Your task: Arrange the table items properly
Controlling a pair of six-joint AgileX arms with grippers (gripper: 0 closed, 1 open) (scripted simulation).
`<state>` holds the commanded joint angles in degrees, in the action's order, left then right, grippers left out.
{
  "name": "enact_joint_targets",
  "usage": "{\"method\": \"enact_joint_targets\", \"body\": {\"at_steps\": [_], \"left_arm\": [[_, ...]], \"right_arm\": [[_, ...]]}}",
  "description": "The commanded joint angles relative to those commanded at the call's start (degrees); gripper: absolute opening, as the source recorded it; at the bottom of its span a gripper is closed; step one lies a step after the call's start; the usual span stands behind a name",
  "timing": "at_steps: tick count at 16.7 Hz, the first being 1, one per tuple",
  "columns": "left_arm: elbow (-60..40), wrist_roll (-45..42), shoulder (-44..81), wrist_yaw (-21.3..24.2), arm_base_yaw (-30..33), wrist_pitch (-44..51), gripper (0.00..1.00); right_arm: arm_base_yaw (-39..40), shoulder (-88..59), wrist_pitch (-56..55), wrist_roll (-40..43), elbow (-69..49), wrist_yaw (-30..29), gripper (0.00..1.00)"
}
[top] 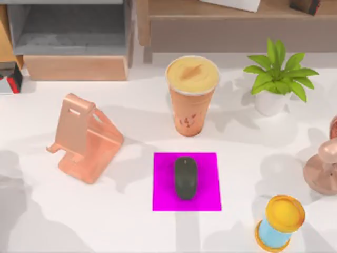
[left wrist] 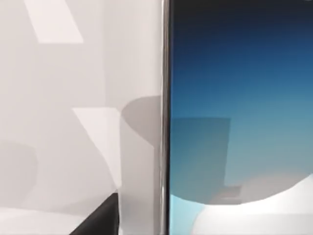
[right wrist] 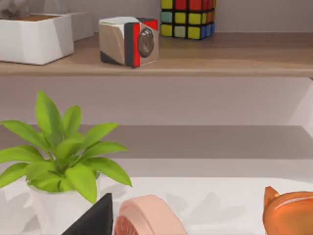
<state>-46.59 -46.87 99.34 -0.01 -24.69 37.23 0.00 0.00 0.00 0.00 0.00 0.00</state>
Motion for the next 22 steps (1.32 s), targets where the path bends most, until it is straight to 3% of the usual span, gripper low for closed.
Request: {"method": "enact_joint_targets", "body": {"at_steps": [7, 15, 22], "left_arm": [[0.0, 0.0, 0.0, 0.0, 0.0, 0.0, 0.02], [0.0, 0.0, 0.0, 0.0, 0.0, 0.0, 0.0], [-2.8, 0.5, -4.0, 0.8, 0.1, 6.2, 0.0]], "right_arm": [[0.0, 0.0, 0.0, 0.0, 0.0, 0.0, 1.0], [0.0, 0.0, 0.0, 0.0, 0.0, 0.0, 1.0], [0.0, 0.0, 0.0, 0.0, 0.0, 0.0, 1.0]]}}
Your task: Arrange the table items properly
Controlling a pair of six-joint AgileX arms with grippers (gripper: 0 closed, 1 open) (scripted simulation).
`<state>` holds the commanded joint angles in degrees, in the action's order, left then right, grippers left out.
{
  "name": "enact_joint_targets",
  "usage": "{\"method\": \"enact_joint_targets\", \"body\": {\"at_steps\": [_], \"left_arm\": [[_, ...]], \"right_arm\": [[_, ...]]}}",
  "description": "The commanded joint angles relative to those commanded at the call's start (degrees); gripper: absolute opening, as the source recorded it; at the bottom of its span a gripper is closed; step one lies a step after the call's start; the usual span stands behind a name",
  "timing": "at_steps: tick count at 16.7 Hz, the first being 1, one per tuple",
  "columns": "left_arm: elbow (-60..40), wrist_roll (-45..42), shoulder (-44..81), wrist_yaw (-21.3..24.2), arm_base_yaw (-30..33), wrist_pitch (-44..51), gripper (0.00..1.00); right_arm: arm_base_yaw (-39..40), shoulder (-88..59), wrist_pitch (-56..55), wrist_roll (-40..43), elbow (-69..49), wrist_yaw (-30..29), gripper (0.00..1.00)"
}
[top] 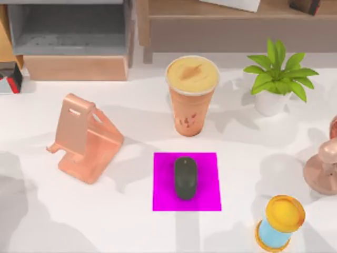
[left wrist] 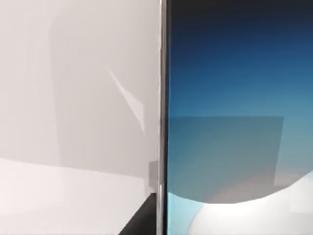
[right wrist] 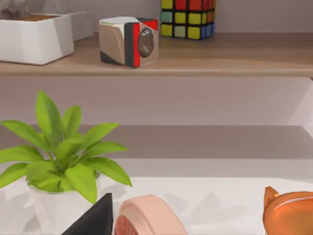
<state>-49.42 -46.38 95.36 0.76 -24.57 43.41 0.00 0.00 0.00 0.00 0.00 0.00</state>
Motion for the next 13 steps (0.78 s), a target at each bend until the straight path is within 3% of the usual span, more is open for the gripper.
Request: {"method": "enact_joint_targets", "body": {"at_steps": [9, 13], "left_arm": [[-1.5, 0.0, -1.7, 0.0, 0.1, 3.4, 0.0], [2.0, 4.0, -7.6, 0.3, 4.8, -0.8, 0.0]], "right_arm": [[0.0, 0.0, 0.0, 0.0, 0.0, 0.0, 1.0], [0.0, 0.0, 0.0, 0.0, 0.0, 0.0, 1.0]]}}
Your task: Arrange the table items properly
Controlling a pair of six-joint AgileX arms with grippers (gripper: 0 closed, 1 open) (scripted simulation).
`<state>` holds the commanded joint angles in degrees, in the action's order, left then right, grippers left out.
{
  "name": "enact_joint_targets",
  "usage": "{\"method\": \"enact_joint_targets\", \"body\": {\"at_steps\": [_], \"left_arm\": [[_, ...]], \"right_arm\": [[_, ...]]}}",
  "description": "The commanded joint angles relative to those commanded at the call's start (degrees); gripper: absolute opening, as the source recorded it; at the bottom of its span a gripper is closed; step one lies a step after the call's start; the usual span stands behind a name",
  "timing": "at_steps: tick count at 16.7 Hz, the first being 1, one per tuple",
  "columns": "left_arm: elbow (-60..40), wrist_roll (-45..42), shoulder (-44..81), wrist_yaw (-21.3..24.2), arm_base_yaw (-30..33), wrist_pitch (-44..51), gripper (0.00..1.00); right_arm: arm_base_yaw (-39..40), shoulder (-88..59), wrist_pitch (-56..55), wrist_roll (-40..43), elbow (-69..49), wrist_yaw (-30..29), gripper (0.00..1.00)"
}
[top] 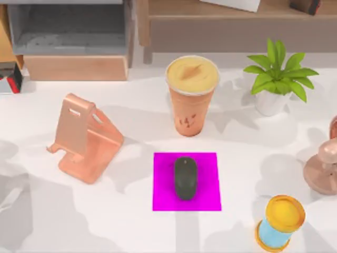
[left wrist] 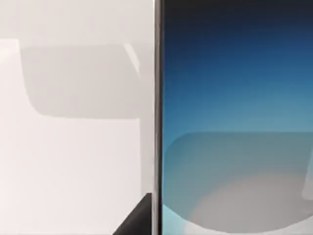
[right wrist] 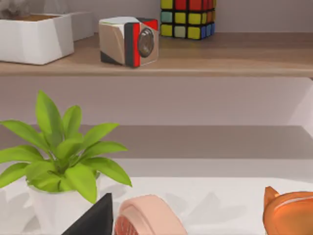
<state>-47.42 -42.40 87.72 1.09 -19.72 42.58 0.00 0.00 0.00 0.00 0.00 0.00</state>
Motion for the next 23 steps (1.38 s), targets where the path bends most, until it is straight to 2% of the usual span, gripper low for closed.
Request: {"method": "enact_joint_targets", "body": {"at_steps": [4, 14, 18, 23], "left_arm": [[6.2, 7.0, -12.2, 1.9, 8.4, -8.1, 0.0], [14.7, 21.8, -28.7, 10.0, 19.8, -25.8, 0.0], [17.6, 30.1, -35.5, 13.7, 26.5, -33.8, 0.0], [19.8, 33.0, -38.4, 15.3, 28.9, -36.6, 0.0]], "right_arm": [[0.0, 0.0, 0.0, 0.0, 0.0, 0.0, 1.0], [0.0, 0.0, 0.0, 0.0, 0.0, 0.0, 1.0], [0.0, 0.0, 0.0, 0.0, 0.0, 0.0, 1.0], [0.0, 0.0, 0.0, 0.0, 0.0, 0.0, 1.0]]}}
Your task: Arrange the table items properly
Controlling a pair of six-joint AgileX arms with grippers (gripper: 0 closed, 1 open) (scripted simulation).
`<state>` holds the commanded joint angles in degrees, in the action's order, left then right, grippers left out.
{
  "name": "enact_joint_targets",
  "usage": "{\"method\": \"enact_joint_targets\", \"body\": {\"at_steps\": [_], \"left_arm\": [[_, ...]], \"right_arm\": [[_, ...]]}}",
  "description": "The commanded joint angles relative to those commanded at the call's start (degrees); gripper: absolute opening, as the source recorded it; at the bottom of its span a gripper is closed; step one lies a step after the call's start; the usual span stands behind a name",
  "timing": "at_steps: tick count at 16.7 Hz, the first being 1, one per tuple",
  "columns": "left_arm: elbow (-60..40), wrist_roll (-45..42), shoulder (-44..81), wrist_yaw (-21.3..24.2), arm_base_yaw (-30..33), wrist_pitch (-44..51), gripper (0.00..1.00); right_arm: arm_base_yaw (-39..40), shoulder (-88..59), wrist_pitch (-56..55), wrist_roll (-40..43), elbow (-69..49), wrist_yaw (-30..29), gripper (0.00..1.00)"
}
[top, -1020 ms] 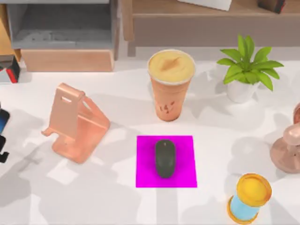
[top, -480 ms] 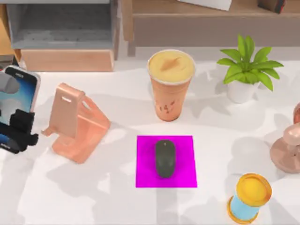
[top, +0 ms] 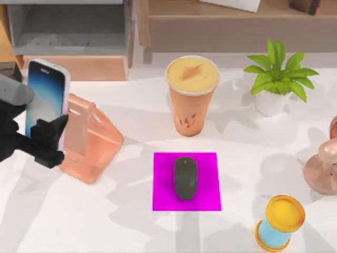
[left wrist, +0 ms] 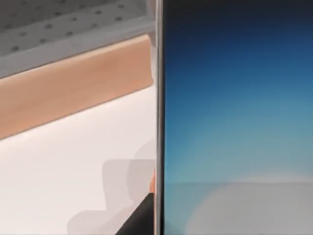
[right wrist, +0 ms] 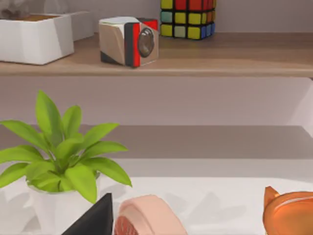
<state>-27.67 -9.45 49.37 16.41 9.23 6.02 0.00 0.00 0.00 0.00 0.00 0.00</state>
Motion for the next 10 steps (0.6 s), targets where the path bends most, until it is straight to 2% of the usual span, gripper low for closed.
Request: {"method": "enact_joint_targets", "body": {"at_steps": [10], "left_arm": [[-3.2, -4.8, -2.6, 0.6, 1.5, -3.9, 0.0]], "right_arm": [[0.0, 0.0, 0.0, 0.0, 0.0, 0.0, 1.0]]}}
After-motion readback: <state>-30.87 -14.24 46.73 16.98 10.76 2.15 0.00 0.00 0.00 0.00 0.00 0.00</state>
